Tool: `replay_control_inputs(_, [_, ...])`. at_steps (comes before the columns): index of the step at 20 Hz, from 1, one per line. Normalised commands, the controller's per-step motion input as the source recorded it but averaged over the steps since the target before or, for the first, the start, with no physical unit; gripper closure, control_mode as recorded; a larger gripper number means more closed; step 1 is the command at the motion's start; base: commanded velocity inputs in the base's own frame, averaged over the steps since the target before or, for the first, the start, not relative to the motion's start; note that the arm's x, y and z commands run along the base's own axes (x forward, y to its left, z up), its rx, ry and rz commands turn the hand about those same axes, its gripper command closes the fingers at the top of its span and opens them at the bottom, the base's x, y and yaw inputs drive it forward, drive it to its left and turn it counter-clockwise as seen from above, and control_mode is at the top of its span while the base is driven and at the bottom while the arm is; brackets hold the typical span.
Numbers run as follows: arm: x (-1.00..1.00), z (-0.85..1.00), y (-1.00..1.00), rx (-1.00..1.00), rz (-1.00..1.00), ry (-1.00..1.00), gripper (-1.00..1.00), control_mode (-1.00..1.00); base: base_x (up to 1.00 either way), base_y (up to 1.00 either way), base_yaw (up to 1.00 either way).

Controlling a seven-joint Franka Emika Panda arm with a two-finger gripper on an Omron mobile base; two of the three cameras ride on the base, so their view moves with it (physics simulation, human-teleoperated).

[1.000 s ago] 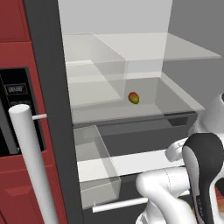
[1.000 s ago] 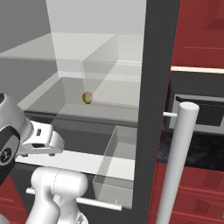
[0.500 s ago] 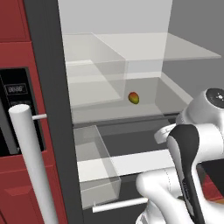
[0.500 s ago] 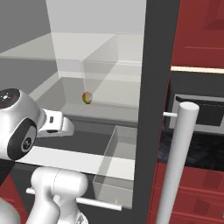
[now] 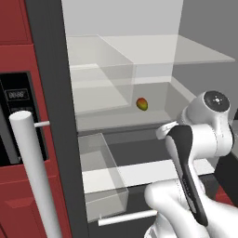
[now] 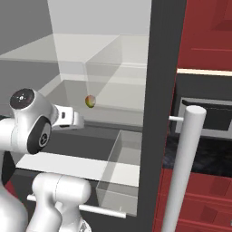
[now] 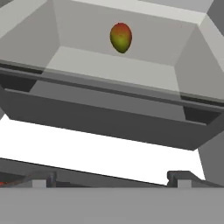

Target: Pick the kiwi and mango from the fridge and place them inside the tupperware on the counter.

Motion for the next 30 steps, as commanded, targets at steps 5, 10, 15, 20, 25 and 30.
replay_control_inputs(5, [0.64, 0.00, 0.00, 0.01, -0.05, 0.00, -1.00, -1.00, 0.00, 0.00, 0.00])
replay_control_inputs(10, [0.63, 0.00, 0.00, 0.06, -0.08, 0.00, -1.00, -1.00, 0.00, 0.00, 0.00])
replay_control_inputs(15, [0.51, -0.03, 0.00, 0.07, -0.06, -0.06, -1.00, -1.00, 0.00, 0.00, 0.00])
replay_control_inputs(20, [0.53, -0.01, 0.00, 0.07, -0.04, -0.06, -1.00, -1.00, 0.00, 0.00, 0.00])
replay_control_inputs(25, [0.56, 0.00, 0.00, 0.02, 0.00, -0.01, -1.00, -1.00, 0.00, 0.00, 0.00])
replay_control_inputs(30, [0.55, 0.00, 0.00, 0.00, 0.00, 0.00, -1.00, -1.00, 0.00, 0.00, 0.00])
